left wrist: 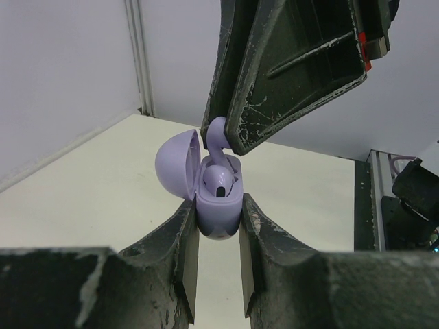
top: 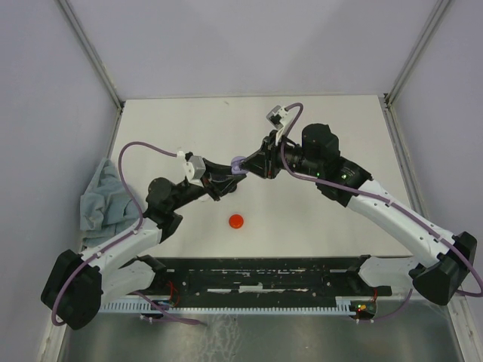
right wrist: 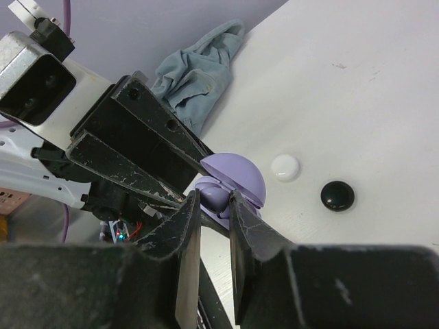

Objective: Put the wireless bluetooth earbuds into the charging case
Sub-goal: Place the earbud in the charging case.

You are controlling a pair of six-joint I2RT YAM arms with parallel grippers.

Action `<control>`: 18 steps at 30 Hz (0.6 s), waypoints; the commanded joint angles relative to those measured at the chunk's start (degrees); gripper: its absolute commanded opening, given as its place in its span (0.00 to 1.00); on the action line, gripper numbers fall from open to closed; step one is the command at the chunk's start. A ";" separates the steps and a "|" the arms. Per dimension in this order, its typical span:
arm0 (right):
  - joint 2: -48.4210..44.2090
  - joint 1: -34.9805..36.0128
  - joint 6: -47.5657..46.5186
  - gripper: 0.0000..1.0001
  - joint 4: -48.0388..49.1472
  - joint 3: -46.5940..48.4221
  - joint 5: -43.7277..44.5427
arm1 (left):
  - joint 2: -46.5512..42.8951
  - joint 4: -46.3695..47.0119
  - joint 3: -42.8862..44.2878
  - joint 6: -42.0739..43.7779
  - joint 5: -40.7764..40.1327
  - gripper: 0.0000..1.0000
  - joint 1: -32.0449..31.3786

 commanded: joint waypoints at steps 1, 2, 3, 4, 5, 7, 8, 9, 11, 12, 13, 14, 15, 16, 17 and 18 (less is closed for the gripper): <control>-0.95 0.42 -0.36 0.25 4.58 -1.55 -4.42 | 0.37 3.03 3.35 -2.85 -1.82 0.03 0.14; -1.04 0.46 -0.24 0.25 5.30 -1.81 -4.94 | 0.54 2.87 3.44 -3.10 -1.93 0.03 0.15; -1.06 0.48 -0.28 0.25 5.73 -2.02 -5.61 | 0.73 2.84 3.42 -3.51 -2.13 0.03 0.15; -0.98 0.46 -0.29 0.25 5.95 -2.23 -6.17 | 0.90 2.96 3.36 -3.91 -2.16 0.03 0.08; -0.83 0.43 -0.49 0.25 5.94 -2.31 -6.72 | 0.93 3.19 3.37 -4.28 -2.16 0.03 0.16; -0.48 0.51 -1.29 0.27 5.63 -2.23 -8.21 | 0.86 4.44 3.06 -5.39 -2.21 0.03 0.15; -0.41 0.45 -1.71 0.27 5.34 -2.30 -8.56 | 0.83 4.89 2.95 -5.77 -2.25 0.03 0.14; -0.49 0.54 -2.22 0.27 4.89 -2.46 -8.51 | 0.68 5.20 2.83 -6.13 -2.30 0.03 0.10; -0.59 0.50 -3.26 0.28 4.26 -2.88 -8.14 | 0.42 5.73 2.69 -6.70 -2.42 0.03 0.14; -0.83 0.50 -3.88 0.29 3.96 -3.17 -7.77 | 0.20 6.04 2.54 -7.03 -2.47 0.03 0.14; -1.05 0.45 -4.39 0.29 3.63 -3.44 -7.42 | 0.10 6.36 2.43 -7.30 -2.43 0.03 0.14; -1.28 0.45 -4.76 0.30 3.41 -3.76 -7.06 | 0.02 6.76 2.26 -7.66 -2.37 0.03 0.12; -1.46 0.46 -5.00 0.31 3.39 -4.00 -6.53 | -0.08 7.10 2.14 -7.93 -2.20 0.03 0.14; -1.72 0.42 -5.17 0.32 3.36 -4.30 -5.95 | -0.13 7.49 2.01 -8.14 -1.94 0.03 0.15; -1.87 0.44 -5.33 0.32 3.17 -4.41 -5.39 | -0.17 7.78 1.95 -8.34 -1.63 0.03 0.12; -2.00 0.43 -5.39 0.33 3.21 -4.52 -4.84 | -0.18 7.97 1.87 -8.37 -1.37 0.03 0.12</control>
